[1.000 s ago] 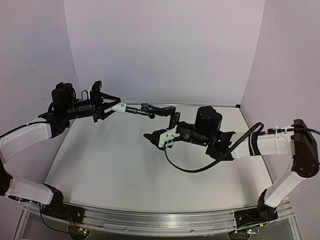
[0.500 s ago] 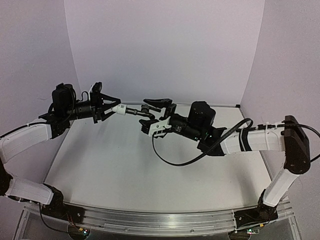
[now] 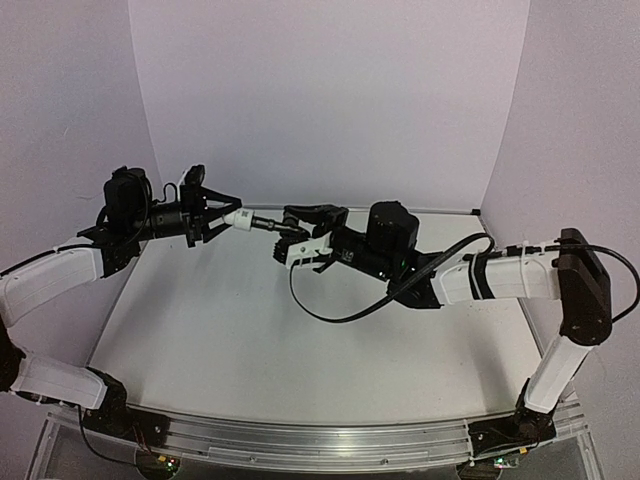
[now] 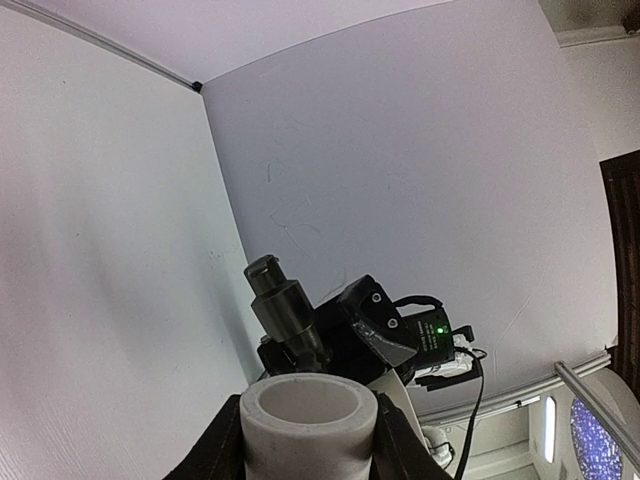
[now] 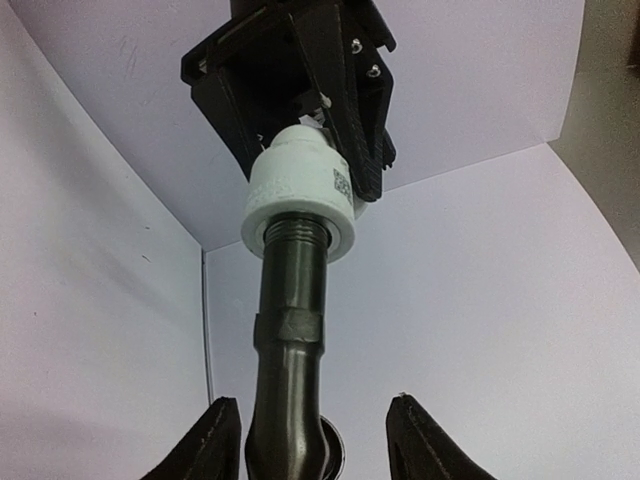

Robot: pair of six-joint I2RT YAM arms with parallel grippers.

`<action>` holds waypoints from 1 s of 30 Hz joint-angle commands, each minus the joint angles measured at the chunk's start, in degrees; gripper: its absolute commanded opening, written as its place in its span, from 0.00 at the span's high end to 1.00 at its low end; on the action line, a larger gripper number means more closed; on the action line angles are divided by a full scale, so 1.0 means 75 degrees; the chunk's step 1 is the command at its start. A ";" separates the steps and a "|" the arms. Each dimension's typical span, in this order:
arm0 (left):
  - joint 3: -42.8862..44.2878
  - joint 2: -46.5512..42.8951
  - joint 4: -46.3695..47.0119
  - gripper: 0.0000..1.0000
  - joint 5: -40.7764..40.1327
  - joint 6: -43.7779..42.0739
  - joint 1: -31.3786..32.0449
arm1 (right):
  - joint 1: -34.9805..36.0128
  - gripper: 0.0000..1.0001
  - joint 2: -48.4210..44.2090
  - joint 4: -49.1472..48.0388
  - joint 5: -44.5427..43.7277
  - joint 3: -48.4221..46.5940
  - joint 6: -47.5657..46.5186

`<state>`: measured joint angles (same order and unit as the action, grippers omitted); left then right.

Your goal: Install the water faucets

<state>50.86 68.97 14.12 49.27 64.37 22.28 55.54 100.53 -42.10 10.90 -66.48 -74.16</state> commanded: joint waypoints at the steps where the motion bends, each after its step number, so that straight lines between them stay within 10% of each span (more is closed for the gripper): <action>1: 0.0170 -0.0350 0.0769 1.00 0.0193 -0.0083 -0.0030 | -0.0029 0.59 -0.0026 -0.0024 0.0051 -0.0392 0.0905; 14: 0.0371 -0.0247 0.0354 1.00 0.0126 -0.0636 -0.0030 | -0.0028 0.99 -0.0590 0.2862 0.1845 -0.1338 0.4813; 21: 0.0516 -0.0289 0.0068 1.00 0.0028 -0.1114 -0.0030 | -0.0285 1.00 -0.0766 0.2879 0.2373 -0.1691 0.9152; 30: 0.0591 -0.0307 0.0016 1.00 -0.0001 -0.1324 -0.0030 | -0.1633 1.00 -0.0123 0.2595 0.5811 -0.2724 1.5449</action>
<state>52.93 68.29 13.67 50.82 58.33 22.87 48.19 98.92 -15.51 41.74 -79.04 12.21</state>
